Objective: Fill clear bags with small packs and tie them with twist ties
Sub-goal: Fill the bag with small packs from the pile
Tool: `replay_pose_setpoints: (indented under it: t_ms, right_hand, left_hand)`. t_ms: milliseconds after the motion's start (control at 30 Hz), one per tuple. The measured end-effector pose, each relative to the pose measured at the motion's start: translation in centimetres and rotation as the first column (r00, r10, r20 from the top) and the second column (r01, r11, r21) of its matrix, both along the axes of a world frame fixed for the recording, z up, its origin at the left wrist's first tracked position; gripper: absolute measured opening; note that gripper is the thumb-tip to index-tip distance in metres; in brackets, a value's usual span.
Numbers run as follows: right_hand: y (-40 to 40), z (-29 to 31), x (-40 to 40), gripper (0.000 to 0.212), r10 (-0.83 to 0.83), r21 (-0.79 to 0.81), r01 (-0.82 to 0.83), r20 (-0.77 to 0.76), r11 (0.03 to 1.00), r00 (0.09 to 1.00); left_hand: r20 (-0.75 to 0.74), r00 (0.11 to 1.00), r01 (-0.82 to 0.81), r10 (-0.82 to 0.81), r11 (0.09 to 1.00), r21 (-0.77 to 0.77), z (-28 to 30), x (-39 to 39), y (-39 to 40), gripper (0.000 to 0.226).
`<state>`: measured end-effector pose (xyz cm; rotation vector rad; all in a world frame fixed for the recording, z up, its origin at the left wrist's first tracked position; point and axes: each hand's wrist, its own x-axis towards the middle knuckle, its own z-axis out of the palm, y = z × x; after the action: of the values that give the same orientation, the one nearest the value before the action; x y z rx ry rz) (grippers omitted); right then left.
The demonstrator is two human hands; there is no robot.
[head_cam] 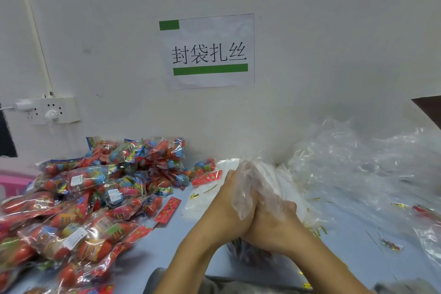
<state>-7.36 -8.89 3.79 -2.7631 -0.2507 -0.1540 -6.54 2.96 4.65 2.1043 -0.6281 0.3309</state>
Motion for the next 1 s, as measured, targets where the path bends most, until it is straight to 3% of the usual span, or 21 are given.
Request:
replay_pose_setpoints:
  t_ms: [67,133,233,367,467,533,600,667,733,800,900,1000]
  right_hand:
    - [0.3,0.4,-0.2,0.050,0.000,0.046,0.002,-0.050,0.999,0.999]
    - [0.6,0.7,-0.3,0.022,0.024,0.165,-0.009,-0.090,0.986,0.996]
    - [0.8,1.0,-0.8,0.024,0.002,0.232,0.032,-0.143,0.972,0.990]
    - [0.3,0.6,-0.4,0.019,0.069,0.351,0.003,-0.193,0.936,0.979]
    - [-0.2,0.6,-0.5,0.030,0.124,0.475,-0.021,-0.186,0.880,0.975]
    - [-0.3,0.6,-0.7,0.033,0.178,0.591,-0.044,-0.170,0.805,0.969]
    - [-0.6,0.8,-0.6,0.029,0.158,0.735,-0.026,-0.111,0.677,0.981]
    - [-1.2,1.3,-0.6,0.027,0.111,0.849,0.017,-0.089,0.528,0.990]
    - [-1.8,1.8,-0.5,0.029,0.093,0.912,0.068,-0.115,0.404,0.989]
    - [-2.1,1.9,-0.2,0.027,0.095,0.946,0.091,-0.126,0.310,0.987]
    - [-2.2,1.6,0.7,0.024,0.083,0.987,0.113,-0.123,0.115,0.989]
    - [-1.7,1.1,1.2,0.024,0.094,0.992,0.118,-0.121,0.036,0.988]
  left_hand:
    - [-0.055,0.998,-0.032,0.027,0.994,-0.105,-0.2,0.2,-0.3,0.016]
    - [-0.157,0.987,-0.079,0.045,0.973,-0.218,-0.5,0.6,-0.3,0.018]
    - [-0.267,0.958,-0.174,0.105,0.953,-0.250,-1.0,1.1,-0.5,0.017]
    - [-0.180,0.981,-0.110,0.069,0.968,-0.228,-1.1,0.8,-0.7,0.039]
    - [-0.020,1.000,-0.019,0.017,0.989,-0.149,-0.6,0.3,-0.9,0.058]
    - [0.106,0.992,-0.062,0.064,0.998,-0.026,-0.4,0.3,-0.8,0.075]
    - [0.197,0.966,-0.180,0.165,0.982,0.058,0.0,0.4,-0.4,0.073]
    - [0.149,0.967,-0.215,0.206,0.976,0.046,0.1,0.7,0.3,0.071]
    - [-0.001,0.984,-0.180,0.181,0.981,-0.073,0.0,0.9,0.8,0.078]
    - [-0.178,0.981,-0.131,0.080,0.947,-0.295,-0.3,1.0,0.5,0.087]
    - [-0.427,0.868,-0.094,-0.253,0.761,-0.642,-1.1,1.2,-0.6,0.088]
    - [-0.410,0.811,-0.103,-0.417,0.588,-0.802,-1.9,1.5,-1.2,0.084]
